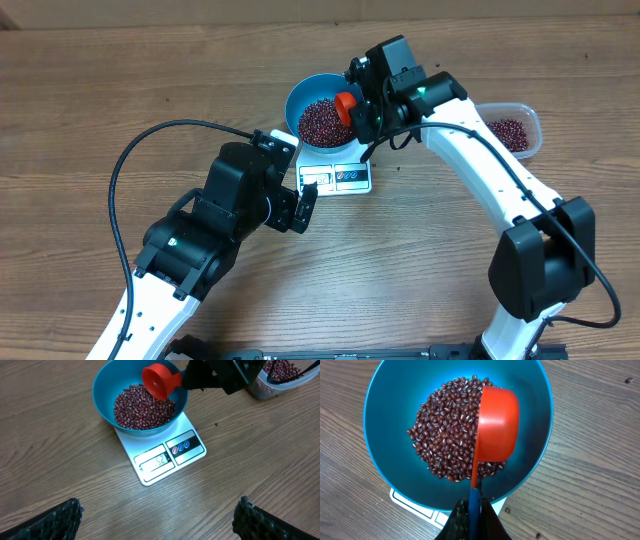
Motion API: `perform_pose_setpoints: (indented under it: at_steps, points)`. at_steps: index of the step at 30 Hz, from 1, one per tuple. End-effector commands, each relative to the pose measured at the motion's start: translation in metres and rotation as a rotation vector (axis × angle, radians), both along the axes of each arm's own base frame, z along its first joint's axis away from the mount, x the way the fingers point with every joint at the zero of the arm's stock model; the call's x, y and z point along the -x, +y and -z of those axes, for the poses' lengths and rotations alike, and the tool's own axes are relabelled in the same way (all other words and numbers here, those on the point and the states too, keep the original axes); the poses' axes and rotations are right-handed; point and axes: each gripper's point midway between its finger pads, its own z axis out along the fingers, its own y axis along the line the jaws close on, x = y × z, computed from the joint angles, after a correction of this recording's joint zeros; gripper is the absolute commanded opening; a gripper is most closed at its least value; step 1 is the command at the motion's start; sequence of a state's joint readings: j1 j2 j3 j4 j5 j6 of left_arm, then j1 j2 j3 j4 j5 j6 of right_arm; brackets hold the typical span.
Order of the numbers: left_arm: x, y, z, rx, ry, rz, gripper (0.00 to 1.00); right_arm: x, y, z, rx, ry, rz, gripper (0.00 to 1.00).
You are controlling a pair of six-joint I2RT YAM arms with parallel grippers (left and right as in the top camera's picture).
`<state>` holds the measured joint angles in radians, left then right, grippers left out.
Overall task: Scoop item into bowl and weigh 150g on scale
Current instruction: 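Tilt the scoop with the right gripper to pour beans into the bowl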
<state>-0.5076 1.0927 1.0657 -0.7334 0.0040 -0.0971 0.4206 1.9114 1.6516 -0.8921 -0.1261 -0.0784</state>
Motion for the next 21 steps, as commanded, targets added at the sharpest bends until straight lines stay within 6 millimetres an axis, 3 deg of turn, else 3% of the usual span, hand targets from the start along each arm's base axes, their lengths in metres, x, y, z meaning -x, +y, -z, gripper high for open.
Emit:
perform_pose_setpoints:
  at_steps: [1,12,21]
  points:
    - [-0.001,0.003,0.003,-0.012,0.000,-0.007,0.99,-0.002,0.008,-0.002,-0.022,-0.002,-0.016,0.04]
    - [-0.001,0.003,0.003,-0.012,0.000,-0.007,1.00,0.020,0.025,-0.002,-0.110,0.082,-0.117,0.04]
    - [-0.001,0.003,0.003,-0.013,0.000,-0.007,0.99,0.022,0.034,-0.007,-0.173,0.093,-0.144,0.04]
